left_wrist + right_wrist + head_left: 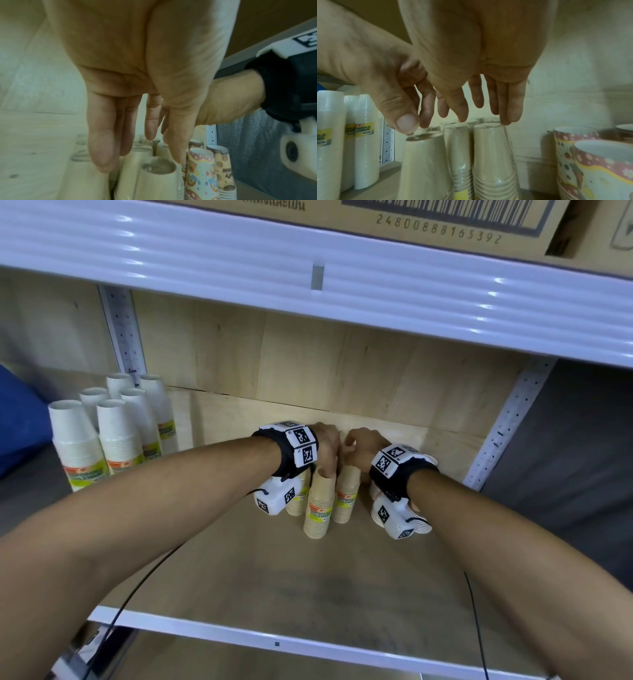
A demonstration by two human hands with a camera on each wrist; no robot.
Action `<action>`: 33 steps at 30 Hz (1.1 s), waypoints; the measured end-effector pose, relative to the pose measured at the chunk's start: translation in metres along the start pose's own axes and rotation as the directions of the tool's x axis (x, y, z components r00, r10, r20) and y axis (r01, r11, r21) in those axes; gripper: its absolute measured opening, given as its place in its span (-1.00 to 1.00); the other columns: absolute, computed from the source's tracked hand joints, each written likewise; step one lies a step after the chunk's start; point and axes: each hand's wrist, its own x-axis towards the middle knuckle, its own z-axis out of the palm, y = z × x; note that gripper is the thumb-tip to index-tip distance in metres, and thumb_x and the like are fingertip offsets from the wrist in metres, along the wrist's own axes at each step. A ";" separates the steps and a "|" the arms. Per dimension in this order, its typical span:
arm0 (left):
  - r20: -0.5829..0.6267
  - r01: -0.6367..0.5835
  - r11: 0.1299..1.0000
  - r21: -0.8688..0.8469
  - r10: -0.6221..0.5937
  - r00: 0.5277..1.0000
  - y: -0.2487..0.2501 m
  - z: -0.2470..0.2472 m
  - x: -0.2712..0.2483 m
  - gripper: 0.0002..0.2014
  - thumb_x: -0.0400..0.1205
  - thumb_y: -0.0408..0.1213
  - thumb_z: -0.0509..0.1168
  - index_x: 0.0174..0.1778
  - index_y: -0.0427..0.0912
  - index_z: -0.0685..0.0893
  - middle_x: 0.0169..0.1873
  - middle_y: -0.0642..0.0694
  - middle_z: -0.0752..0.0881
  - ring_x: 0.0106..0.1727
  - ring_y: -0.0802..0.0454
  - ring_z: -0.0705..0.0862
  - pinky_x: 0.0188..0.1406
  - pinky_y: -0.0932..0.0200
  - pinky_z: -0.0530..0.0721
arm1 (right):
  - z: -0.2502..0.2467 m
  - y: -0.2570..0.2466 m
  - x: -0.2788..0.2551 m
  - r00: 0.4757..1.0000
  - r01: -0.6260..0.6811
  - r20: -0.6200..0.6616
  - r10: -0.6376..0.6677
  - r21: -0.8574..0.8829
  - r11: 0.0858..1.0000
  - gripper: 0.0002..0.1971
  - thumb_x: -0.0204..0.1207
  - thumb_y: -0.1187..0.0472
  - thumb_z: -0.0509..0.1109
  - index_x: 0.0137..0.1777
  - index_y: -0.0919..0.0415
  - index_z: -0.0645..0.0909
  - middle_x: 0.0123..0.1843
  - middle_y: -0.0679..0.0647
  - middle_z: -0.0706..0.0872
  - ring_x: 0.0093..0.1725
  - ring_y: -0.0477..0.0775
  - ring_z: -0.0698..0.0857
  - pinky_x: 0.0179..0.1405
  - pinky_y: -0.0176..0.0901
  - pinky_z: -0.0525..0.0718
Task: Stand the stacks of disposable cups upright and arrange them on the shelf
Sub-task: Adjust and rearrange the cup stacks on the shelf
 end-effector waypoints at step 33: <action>-0.323 0.410 0.897 -0.167 -0.443 0.836 -0.221 -0.130 -0.182 -0.61 0.48 -0.14 0.58 0.14 -0.24 0.73 -0.11 -0.11 0.71 -0.42 0.02 0.65 -0.45 0.20 0.68 | -0.001 -0.272 0.004 0.879 0.477 -0.086 -0.469 0.165 0.863 -0.65 0.50 0.04 0.42 0.24 0.14 0.60 0.05 0.11 0.71 0.03 0.18 0.72 0.00 -0.08 0.70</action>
